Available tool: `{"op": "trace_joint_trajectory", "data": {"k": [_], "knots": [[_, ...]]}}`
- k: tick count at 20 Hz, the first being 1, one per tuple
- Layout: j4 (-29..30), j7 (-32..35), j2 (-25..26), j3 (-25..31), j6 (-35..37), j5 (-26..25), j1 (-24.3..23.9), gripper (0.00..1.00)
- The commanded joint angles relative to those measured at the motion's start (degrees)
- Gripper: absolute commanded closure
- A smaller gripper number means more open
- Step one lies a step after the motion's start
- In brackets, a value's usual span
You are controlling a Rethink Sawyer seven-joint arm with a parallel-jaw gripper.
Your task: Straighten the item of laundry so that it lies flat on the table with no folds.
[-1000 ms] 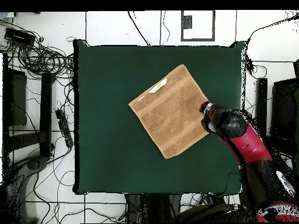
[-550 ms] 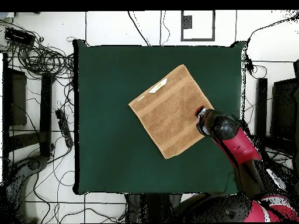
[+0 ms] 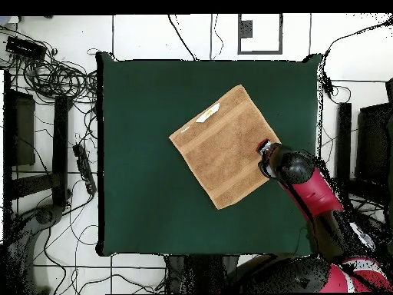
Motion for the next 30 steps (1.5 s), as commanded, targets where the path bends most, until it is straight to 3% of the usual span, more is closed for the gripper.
{"op": "trace_joint_trajectory", "data": {"k": [1, 3, 6, 30], "knots": [[0.8, 12.0, 5.3, 4.9, -6.9, -0.8, 1.9, 0.0], [-3.0, 6.2, 5.6, 5.6, -7.6, -5.0, 0.1, 0.0], [-4.8, 4.6, 5.6, 5.7, -7.2, -6.5, -0.3, 0.0], [-11.4, 3.0, 5.3, 8.4, -2.3, -15.8, -2.9, 0.0]]}}
